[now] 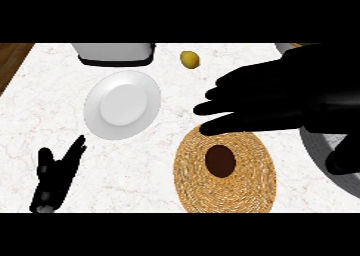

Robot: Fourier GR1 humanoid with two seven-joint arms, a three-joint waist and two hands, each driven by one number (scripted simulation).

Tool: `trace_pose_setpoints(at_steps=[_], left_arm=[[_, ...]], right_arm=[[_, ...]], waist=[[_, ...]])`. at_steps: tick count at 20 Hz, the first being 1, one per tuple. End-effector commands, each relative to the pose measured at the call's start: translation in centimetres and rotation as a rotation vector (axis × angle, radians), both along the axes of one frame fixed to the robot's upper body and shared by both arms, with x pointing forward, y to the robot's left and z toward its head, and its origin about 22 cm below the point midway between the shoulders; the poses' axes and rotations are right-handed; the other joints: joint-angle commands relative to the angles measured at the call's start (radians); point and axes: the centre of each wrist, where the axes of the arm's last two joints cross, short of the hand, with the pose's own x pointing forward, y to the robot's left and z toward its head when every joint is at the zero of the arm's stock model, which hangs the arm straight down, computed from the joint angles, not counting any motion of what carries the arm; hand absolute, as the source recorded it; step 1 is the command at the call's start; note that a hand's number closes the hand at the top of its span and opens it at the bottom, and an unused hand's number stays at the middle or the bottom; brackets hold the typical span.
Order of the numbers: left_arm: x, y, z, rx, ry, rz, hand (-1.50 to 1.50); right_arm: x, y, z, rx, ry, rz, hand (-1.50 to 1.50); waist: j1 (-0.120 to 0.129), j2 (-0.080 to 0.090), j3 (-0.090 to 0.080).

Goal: Pick the cupcake from the placemat and place it in the basket

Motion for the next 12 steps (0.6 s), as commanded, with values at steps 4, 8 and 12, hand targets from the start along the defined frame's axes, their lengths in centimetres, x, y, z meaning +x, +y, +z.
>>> trace_pose_setpoints(at_steps=[4,8,12], left_arm=[[-0.5,-1.6,-2.0,-0.014,0.075,0.009,0.0],[-0.1,-0.6,-0.3,-0.018,0.07,0.0,0.0],[-1.5,-0.2,-1.7,-0.03,0.082,0.016,0.0]], right_arm=[[0.8,0.3,1.5,-0.2,-0.023,0.051,-1.5],[2.1,0.3,-0.5,-0.19,0.009,0.067,-1.5],[2.5,1.3,-1.6,-0.188,0.034,0.083,-1.5]], waist=[[-0.002,0.009,-0.005],[0.004,0.009,-0.004],[0.002,0.006,-0.006]])
